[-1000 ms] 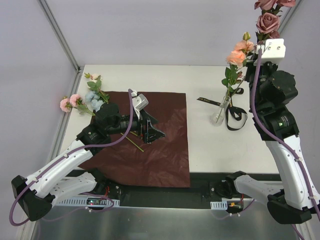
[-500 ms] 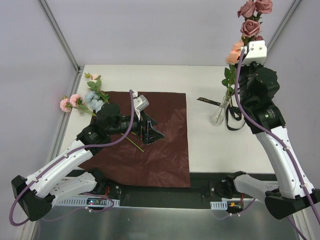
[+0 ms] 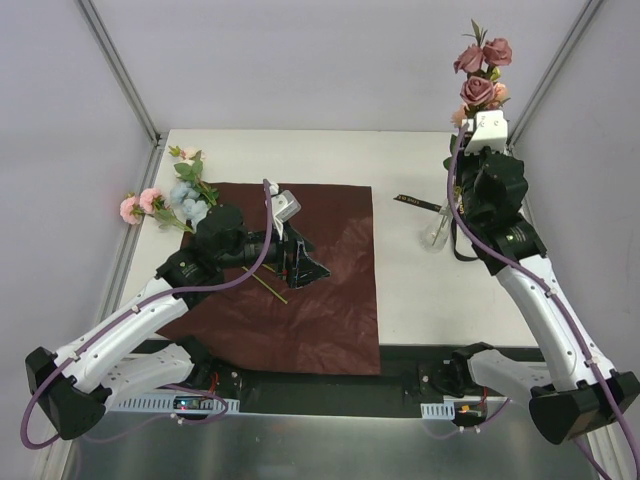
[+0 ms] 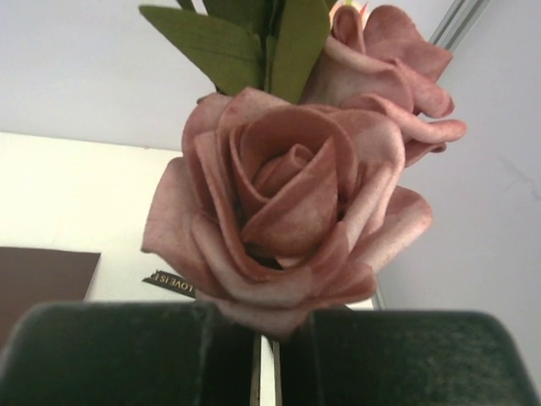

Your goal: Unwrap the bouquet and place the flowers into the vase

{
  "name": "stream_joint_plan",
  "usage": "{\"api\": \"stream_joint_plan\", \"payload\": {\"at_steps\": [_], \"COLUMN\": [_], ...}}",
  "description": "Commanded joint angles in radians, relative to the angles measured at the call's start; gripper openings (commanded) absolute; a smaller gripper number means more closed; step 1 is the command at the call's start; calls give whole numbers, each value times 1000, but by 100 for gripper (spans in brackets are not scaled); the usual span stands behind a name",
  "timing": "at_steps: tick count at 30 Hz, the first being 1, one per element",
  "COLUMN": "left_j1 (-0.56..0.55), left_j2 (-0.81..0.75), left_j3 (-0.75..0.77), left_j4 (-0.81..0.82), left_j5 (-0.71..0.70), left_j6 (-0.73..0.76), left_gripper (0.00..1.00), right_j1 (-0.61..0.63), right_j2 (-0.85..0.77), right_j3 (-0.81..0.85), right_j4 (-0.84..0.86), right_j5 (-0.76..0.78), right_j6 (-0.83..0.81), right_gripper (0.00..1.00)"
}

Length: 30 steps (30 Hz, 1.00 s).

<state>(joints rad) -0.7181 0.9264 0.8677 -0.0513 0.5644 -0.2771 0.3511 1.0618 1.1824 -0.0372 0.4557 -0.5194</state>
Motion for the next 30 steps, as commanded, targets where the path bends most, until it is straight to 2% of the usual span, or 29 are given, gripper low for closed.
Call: {"api": "stream_joint_plan", "payload": {"at_steps": [1, 17, 23, 26, 30], "left_j1": [11, 11, 11, 11, 12], "left_j2": [-3, -6, -11, -11, -14], "left_j3": [25, 22, 11, 10, 4], "left_j4": [18, 18, 18, 18, 18], "left_j5": [-14, -12, -17, -15, -20], "left_j6": [13, 4, -2, -2, -8], "left_gripper": [84, 83, 83, 83, 83], "right_j1": [-6, -15, -15, -17, -18], "right_j2": [-46, -74, -77, -83, -98], "right_j3": [-65, -294, -325, -334, -316], "right_j4": [124, 299, 307, 307, 242], "right_j5": [-22, -60, -45, -29, 4], "right_j6": [32, 22, 41, 55, 93], "right_gripper": [1, 3, 12, 20, 39]}}
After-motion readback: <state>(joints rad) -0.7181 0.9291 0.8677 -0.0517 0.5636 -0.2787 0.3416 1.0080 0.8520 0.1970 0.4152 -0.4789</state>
